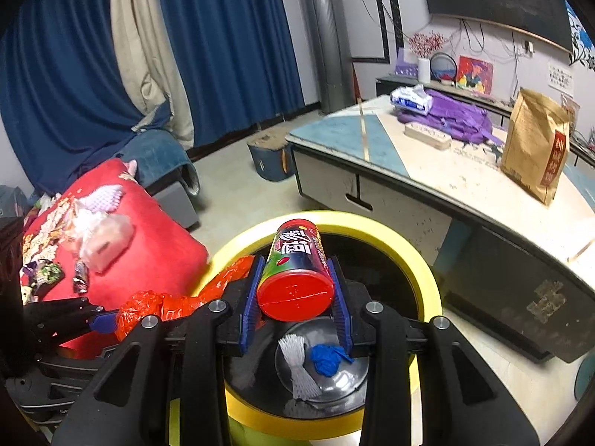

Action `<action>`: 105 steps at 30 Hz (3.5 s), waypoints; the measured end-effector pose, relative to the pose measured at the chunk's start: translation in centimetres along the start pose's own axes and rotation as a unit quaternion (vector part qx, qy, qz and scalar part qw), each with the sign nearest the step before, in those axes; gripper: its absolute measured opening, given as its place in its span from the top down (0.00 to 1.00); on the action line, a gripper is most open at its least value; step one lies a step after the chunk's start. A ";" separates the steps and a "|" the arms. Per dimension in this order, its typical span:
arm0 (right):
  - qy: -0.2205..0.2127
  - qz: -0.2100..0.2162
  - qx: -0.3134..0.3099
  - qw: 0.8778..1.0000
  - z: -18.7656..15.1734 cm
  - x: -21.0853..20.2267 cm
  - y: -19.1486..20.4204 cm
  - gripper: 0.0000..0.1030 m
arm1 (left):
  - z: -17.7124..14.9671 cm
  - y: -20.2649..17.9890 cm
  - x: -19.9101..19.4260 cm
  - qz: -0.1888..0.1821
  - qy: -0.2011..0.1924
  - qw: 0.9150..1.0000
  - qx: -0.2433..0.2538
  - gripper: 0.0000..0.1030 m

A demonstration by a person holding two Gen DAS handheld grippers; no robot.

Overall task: Collect trash
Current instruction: 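Carry the red bag and candy tube with both tools over the yellow bin, then open both tools to drop the red bag and candy tube into the bin, then move both tools back over the remaining wrappers on the bed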

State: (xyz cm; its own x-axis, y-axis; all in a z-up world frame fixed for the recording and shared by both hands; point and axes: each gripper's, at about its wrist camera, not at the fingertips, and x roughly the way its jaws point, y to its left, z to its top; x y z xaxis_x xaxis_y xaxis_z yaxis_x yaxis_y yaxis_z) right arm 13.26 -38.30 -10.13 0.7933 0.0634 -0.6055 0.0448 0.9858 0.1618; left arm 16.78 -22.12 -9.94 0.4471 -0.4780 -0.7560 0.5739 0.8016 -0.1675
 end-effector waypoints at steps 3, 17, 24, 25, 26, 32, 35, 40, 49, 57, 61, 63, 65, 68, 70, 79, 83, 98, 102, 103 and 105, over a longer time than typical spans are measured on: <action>0.014 -0.004 0.003 1.000 -0.3 0.8 -0.4 0.69 | -0.2 -0.3 0.7 0.000 0.006 1.000 0.006 0.69; 0.045 -0.019 0.033 0.998 -1.0 2.4 -2.0 0.60 | -0.3 -0.3 2.3 0.005 0.018 1.000 0.000 0.43; 0.029 -0.020 0.043 0.998 -0.6 1.5 -2.4 0.49 | -0.3 0.6 0.7 0.003 0.001 1.000 -0.023 0.16; 0.026 -0.019 0.043 0.999 -0.6 1.3 -2.4 0.49 | -0.3 0.8 0.3 0.006 -0.002 1.000 -0.027 0.13; 0.023 -0.018 0.043 0.999 -0.5 1.2 -2.3 0.48 | -0.3 1.1 -0.2 0.013 -0.008 0.999 -0.032 0.12; -0.004 0.002 0.028 1.000 0.1 -0.4 -0.8 0.40 | 0.0 2.5 -3.5 0.051 -0.047 0.996 -0.052 0.10; -0.018 0.007 0.015 1.000 0.5 -1.4 0.4 0.38 | -0.3 3.3 -4.8 0.065 -0.061 0.994 -0.060 0.10; -0.035 0.024 -0.008 0.999 0.9 -2.7 2.4 0.35 | -0.7 4.3 -6.6 0.076 -0.075 0.991 -0.075 0.10; -0.053 0.061 -0.034 0.996 1.3 -4.8 5.4 0.31 | -1.1 6.2 -10.2 0.102 -0.114 0.983 -0.098 0.10; -0.062 0.083 -0.061 0.993 1.5 -5.9 8.2 0.30 | -1.5 8.4 -13.4 0.130 -0.150 0.972 -0.126 0.10; -0.065 0.093 -0.079 0.990 1.4 -6.2 9.9 0.30 | -1.6 9.6 -14.7 0.141 -0.165 0.966 -0.139 0.10; -0.066 0.096 -0.088 0.989 1.3 -6.3 10.6 0.29 | -1.7 10.0 -15.2 0.146 -0.171 0.964 -0.144 0.10; -0.066 0.102 -0.095 0.988 1.3 -6.4 11.2 0.28 | -1.8 10.3 -15.6 0.150 -0.174 0.962 -0.149 0.10; -0.066 0.113 -0.103 0.986 1.4 -6.5 12.3 0.27 | -2.0 11.1 -16.2 0.156 -0.178 0.959 -0.158 0.10; -0.066 0.119 -0.107 0.985 1.5 -6.5 13.1 0.26 | -2.1 11.7 -16.6 0.161 -0.180 0.957 -0.163 0.10; -0.054 0.141 -0.130 0.980 1.8 -5.6 15.8 0.25 | -2.9 14.1 -18.2 0.180 -0.194 0.944 -0.195 0.10; -0.044 0.149 -0.136 0.978 2.2 -4.6 17.0 0.24 | -3.2 15.4 -18.8 0.188 -0.198 0.939 -0.211 0.10; 0.002 0.140 -0.112 0.984 3.8 3.0 20.4 0.24 | -5.5 22.3 -20.9 0.224 -0.200 0.902 -0.309 0.10; 0.015 0.136 -0.095 0.986 3.8 5.1 20.5 0.30 | -6.1 25.0 -21.1 0.230 -0.186 0.891 -0.344 0.10; 0.019 0.135 -0.092 0.986 3.7 5.6 20.5 0.31 | -6.2 25.7 -21.1 0.229 -0.182 0.890 -0.351 0.10; 0.029 0.135 -0.085 0.987 3.6 6.5 20.4 0.34 | -6.1 27.1 -20.9 0.225 -0.171 0.889 -0.360 0.10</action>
State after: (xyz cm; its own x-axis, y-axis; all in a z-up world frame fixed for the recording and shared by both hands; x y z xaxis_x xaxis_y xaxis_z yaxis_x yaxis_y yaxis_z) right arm 21.53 -18.31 -8.00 0.7266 0.3312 -0.6019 -0.2698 0.9433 0.1933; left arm 18.80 11.80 -2.56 0.7738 -0.0331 -0.6326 -0.2482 0.9029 -0.3509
